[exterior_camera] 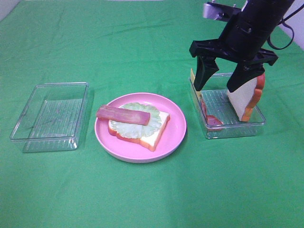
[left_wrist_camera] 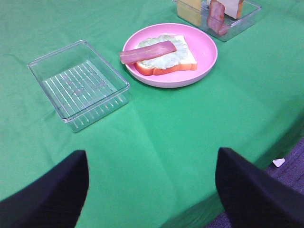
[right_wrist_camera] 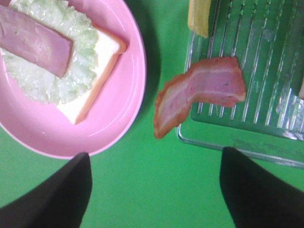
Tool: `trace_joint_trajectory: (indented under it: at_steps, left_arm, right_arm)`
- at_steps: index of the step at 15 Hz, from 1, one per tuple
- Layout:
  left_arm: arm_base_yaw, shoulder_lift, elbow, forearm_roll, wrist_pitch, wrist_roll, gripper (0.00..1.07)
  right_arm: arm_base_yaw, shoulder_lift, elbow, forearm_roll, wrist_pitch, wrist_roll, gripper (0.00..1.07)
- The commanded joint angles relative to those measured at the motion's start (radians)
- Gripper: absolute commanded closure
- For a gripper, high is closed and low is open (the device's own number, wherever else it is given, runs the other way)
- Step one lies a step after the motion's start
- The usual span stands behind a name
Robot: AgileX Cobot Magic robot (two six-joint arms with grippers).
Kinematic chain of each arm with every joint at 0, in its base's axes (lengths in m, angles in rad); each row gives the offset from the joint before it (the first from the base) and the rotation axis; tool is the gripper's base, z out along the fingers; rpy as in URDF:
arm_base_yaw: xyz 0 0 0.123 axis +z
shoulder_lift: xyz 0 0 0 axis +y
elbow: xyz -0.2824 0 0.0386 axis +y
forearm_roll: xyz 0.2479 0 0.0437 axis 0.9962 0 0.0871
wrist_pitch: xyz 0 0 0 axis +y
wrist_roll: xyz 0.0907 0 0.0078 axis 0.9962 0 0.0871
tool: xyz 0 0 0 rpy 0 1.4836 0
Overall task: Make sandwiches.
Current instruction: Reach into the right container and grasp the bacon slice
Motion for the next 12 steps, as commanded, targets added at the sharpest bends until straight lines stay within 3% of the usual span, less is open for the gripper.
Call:
trace_joint_trajectory:
  at_steps: [1,4,9,12]
  left_arm:
    - [-0.003,-0.018,0.001,-0.009,-0.012,-0.003,0.35]
    - [-0.003,-0.018,0.001,-0.008,-0.012,-0.003,0.35]
    - [-0.003,-0.018,0.001,-0.008,-0.012,-0.003,0.35]
    - [-0.003,-0.018,0.001,-0.008,-0.012,-0.003,0.35]
  right_arm:
    - [0.004,0.077,-0.048,-0.005,0.004,0.009,0.42]
    - [0.004,0.172,-0.088,-0.005,-0.007,0.011,0.44]
    - [0.004,0.201,-0.11,-0.006,-0.026,0.011,0.65]
    - [0.004,0.201,-0.11,-0.011,-0.018,0.011,0.67]
